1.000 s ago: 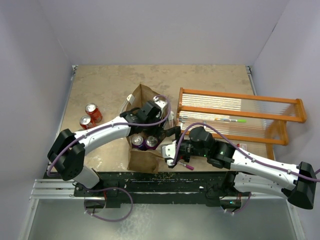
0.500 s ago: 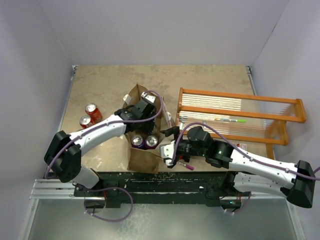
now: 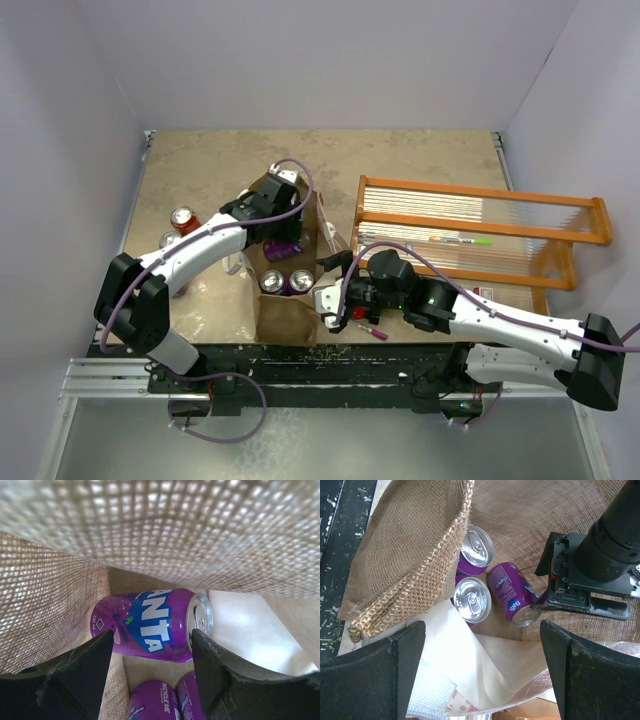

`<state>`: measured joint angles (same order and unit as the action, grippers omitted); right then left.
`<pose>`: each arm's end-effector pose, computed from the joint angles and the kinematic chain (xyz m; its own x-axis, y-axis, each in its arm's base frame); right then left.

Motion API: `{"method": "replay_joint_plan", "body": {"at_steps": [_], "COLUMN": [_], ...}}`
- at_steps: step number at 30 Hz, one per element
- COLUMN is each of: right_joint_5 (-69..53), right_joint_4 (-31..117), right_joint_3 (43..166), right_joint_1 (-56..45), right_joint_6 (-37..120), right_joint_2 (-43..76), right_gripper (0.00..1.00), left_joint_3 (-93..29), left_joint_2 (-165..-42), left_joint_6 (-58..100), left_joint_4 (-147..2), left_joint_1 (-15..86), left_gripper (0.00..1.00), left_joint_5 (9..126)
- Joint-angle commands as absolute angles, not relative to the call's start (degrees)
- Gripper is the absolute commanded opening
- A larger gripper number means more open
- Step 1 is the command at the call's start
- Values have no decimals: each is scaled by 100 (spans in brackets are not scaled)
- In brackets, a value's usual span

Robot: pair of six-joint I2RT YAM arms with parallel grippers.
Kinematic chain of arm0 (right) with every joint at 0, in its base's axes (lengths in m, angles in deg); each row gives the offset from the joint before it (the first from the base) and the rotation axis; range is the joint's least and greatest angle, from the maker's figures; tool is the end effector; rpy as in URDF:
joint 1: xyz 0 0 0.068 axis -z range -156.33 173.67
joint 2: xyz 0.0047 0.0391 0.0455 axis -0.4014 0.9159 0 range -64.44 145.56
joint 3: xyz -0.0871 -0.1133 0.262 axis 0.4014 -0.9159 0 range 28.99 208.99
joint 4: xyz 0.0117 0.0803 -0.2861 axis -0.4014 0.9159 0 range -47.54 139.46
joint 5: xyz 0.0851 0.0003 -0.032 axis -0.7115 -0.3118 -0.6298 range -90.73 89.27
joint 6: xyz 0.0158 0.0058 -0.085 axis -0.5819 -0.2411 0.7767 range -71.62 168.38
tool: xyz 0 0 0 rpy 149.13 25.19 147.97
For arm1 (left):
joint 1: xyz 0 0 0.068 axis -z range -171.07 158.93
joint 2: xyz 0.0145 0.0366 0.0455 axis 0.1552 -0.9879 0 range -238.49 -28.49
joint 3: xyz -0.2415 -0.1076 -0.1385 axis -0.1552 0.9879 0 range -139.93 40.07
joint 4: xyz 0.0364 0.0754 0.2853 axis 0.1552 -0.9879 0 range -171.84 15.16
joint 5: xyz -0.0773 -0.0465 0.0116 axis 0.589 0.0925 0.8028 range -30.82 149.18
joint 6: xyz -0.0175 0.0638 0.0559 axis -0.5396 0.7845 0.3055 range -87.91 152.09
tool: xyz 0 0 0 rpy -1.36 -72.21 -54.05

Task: Take the beverage out of the canvas bag
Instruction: Adjust the drink in the canvas bag.

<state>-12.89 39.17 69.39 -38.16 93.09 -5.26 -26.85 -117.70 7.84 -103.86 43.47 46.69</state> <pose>0.1284 0.2739 0.2888 0.5841 -0.3662 -0.7244 -0.7692 0.0352 -0.6380 0.3336 -0.2096 0.2359 -0.7678 0.0417 -0.6393 0.1391 0.9849 -0.1029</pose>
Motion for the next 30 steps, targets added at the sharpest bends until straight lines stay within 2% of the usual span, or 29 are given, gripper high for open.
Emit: {"method": "replay_joint_plan", "body": {"at_steps": [1,11,18,23,28,30], "right_joint_5": [-1654,-1489,-1461,-1502,-1540,-1536], "right_joint_4": [4141,3909,3893,3886,3878,3841], "right_joint_3": [7013,6927,6898,6906,6952,6955], "right_joint_1": [-3836,-3830,-3781,-3777,-3768,-3768], "right_joint_6": [9347,9350,9364,9409,9474,9477], "right_joint_2": [-357,-361,-388,-370,-312,-303], "right_gripper": [98,99,99,99,99,99], "left_joint_3": [-2928,-2923,-2748,-2579,-2531,-2409], "left_joint_2": [-11797,-11510,-11399,-11092,-10937,-10905], "left_joint_6": [882,465,26,7,114,442], "left_joint_4": [-10636,-11468,-11987,-11770,-11699,-11368], "left_joint_1": [4114,4057,4039,4039,4039,4037], "left_gripper": [65,54,50,46,46,48], "left_joint_5": [4024,3142,2638,2767,2866,3268]}}
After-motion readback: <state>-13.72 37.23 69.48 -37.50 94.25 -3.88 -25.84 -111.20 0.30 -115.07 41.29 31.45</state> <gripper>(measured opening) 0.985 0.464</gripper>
